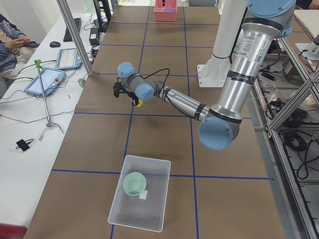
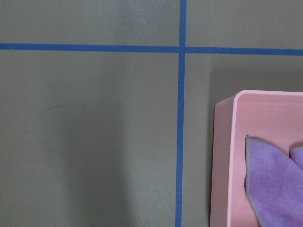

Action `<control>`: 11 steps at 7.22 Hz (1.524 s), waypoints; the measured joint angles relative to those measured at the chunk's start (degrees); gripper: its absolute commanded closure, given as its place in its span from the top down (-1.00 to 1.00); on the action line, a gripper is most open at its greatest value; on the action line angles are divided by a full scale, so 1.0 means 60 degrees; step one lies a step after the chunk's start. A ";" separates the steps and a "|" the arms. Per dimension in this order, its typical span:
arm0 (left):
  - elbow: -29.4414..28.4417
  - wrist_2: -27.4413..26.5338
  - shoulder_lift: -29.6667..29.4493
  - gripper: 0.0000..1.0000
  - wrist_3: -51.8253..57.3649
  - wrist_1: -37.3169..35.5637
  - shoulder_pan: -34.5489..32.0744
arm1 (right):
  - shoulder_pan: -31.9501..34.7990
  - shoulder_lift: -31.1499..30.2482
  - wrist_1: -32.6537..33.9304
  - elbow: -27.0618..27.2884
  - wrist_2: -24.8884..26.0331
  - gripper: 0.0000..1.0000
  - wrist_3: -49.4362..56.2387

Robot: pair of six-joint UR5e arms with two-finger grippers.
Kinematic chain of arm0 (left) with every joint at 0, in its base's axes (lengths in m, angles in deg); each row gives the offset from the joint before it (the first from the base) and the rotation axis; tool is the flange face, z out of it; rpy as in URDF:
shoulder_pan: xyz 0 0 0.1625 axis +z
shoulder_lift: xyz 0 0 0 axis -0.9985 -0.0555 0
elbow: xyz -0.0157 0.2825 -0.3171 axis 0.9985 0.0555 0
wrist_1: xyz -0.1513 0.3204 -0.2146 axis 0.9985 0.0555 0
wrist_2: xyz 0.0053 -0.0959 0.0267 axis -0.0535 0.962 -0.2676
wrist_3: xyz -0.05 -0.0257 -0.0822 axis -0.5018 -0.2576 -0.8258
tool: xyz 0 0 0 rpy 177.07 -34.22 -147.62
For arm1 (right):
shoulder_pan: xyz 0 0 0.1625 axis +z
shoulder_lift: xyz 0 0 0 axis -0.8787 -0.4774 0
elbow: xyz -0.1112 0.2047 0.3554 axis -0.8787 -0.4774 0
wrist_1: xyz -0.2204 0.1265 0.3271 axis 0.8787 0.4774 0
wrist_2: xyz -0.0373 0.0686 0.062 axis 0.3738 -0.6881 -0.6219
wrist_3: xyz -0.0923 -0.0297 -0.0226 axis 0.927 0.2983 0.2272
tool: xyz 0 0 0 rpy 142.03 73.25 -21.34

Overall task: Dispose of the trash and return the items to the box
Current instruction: 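Lift the yellow cup and place it in the clear bin with the left gripper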

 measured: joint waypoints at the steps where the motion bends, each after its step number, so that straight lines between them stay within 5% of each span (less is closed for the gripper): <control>1: -0.0124 0.0157 0.0259 -1.00 0.2122 -0.0807 -0.1049 | 0.0001 -0.0023 0.0000 0.0028 0.0001 1.00 0.0004; 3: -0.1115 -0.0048 0.0397 -1.00 0.7310 -0.2934 -0.3225 | 0.0001 -0.0039 0.0000 0.0101 0.0002 1.00 -0.0007; 5: -0.2890 -0.0341 0.0424 -1.00 1.0706 -0.3185 -0.4536 | 0.0002 -0.0044 0.0000 0.0125 0.0002 1.00 -0.0018; 9: -0.6185 -0.0376 0.0858 -1.00 1.2407 -0.0315 -0.5177 | -0.0012 -0.0056 0.0000 0.0137 0.0016 1.00 -0.0009; 11: -0.6693 -0.0371 0.1168 -1.00 1.2369 0.0493 -0.5220 | -0.0013 -0.0058 0.0000 0.0140 0.0017 1.00 -0.0009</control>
